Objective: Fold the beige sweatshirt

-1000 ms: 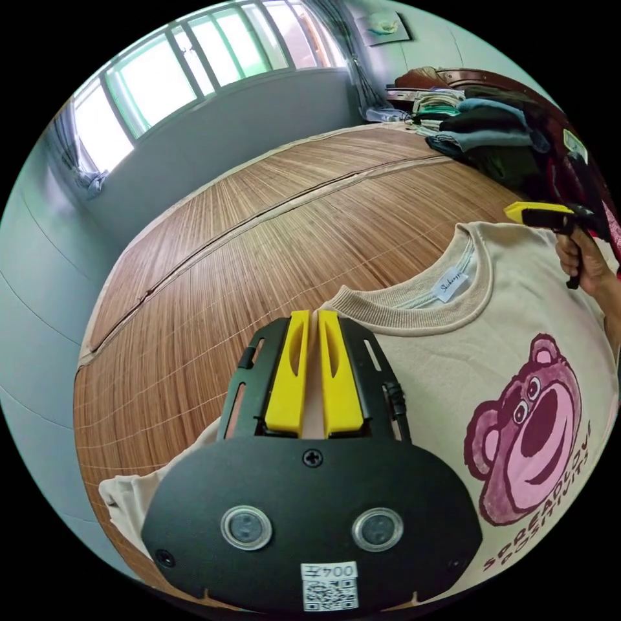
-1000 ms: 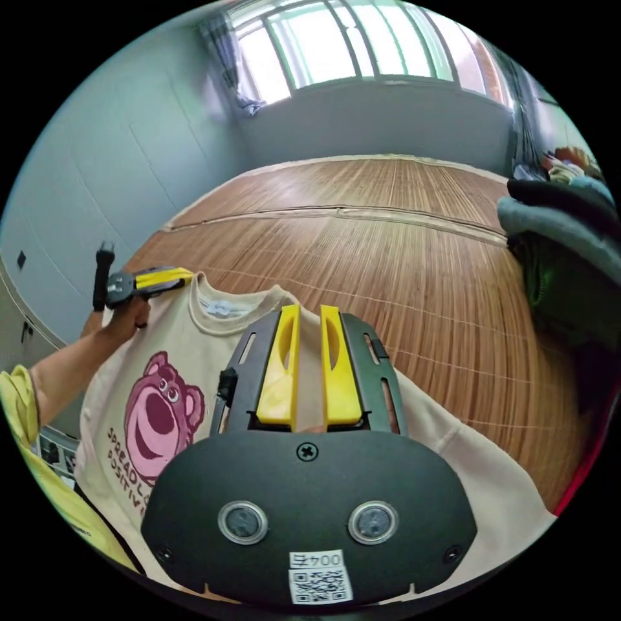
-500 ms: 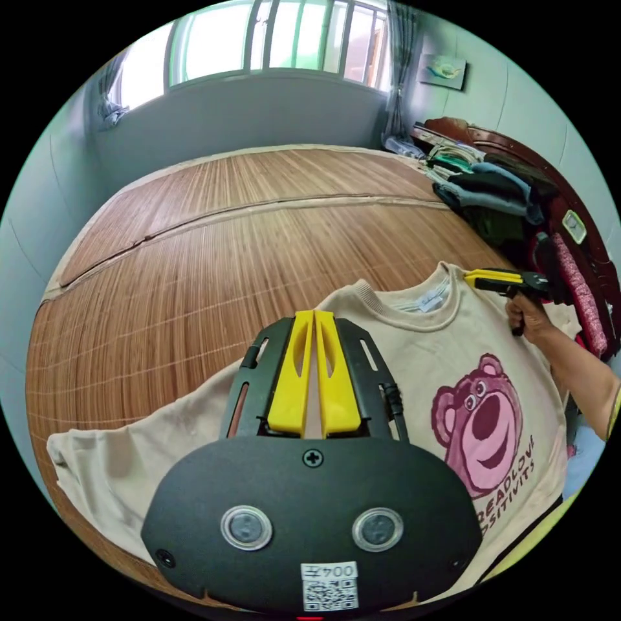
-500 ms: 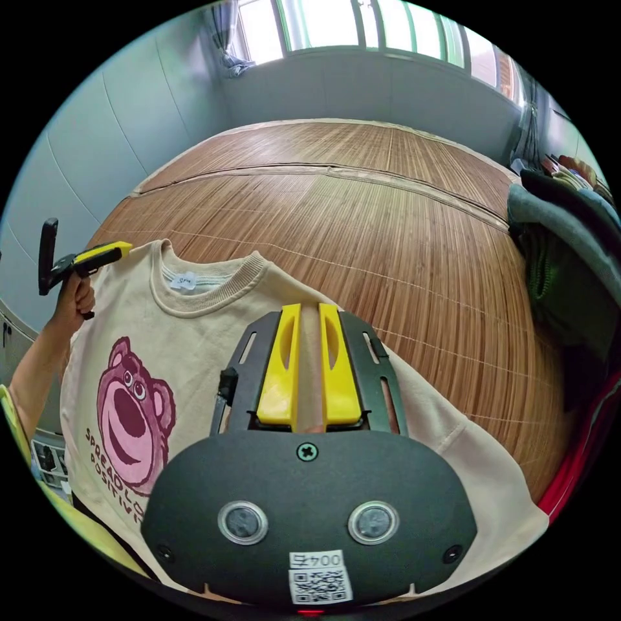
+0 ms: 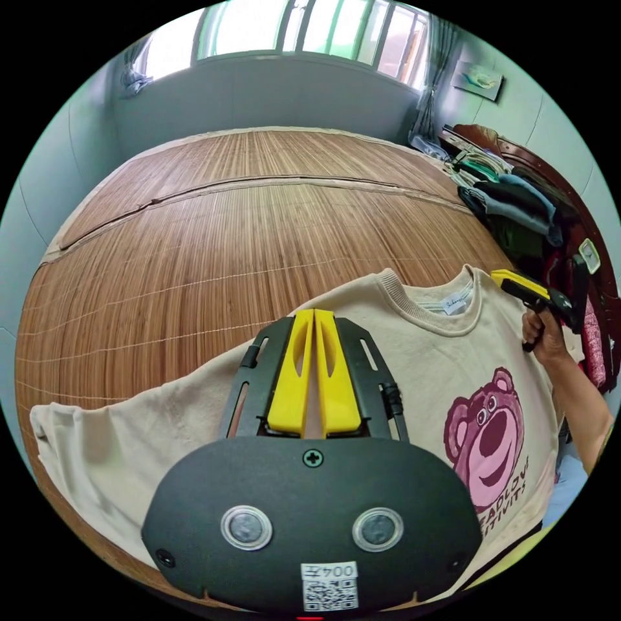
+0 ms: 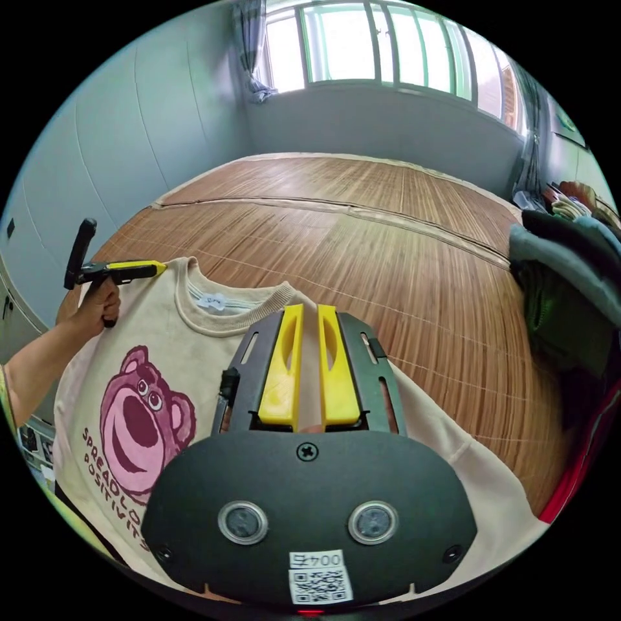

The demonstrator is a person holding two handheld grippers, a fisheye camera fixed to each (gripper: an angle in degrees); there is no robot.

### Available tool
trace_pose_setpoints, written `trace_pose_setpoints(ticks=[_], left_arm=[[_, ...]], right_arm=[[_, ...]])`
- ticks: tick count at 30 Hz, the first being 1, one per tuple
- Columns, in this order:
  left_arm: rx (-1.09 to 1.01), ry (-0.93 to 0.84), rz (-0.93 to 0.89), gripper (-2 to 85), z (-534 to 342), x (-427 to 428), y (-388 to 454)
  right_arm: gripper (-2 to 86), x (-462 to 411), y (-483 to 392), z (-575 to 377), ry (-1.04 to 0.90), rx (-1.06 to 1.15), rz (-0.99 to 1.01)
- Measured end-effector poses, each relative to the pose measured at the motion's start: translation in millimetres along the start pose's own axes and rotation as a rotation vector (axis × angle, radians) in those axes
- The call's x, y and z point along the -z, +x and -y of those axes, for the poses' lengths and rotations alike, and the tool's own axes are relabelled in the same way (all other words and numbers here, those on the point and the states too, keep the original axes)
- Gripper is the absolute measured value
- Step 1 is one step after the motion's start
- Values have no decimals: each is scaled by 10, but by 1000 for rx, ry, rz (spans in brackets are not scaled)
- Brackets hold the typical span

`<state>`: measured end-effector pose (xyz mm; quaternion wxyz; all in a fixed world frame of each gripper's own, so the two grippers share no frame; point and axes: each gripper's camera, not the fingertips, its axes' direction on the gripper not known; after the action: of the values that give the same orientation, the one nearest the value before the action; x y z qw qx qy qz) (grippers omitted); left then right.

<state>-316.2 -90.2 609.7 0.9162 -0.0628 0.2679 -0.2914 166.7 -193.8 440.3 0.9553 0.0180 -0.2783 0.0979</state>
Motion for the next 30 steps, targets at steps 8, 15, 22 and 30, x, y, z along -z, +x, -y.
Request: trace_pose_setpoints(ticks=[8, 15, 22, 30], left_arm=[[0, -1, 0, 3, -17, 74, -54], [-15, -2, 35, 3, -27, 151, -52], [-22, -40, 16, 3, -1, 285, -164], [-45, 36, -72, 5, -938, 1529, -260]], right_arm=[[73, -73, 154, 193, -79, -66, 18], [83, 681, -82, -656, -122, -68, 47], [86, 726, -423, -1458, -174, -85, -36], [82, 585, -308, -1275, -170, -109, -33]])
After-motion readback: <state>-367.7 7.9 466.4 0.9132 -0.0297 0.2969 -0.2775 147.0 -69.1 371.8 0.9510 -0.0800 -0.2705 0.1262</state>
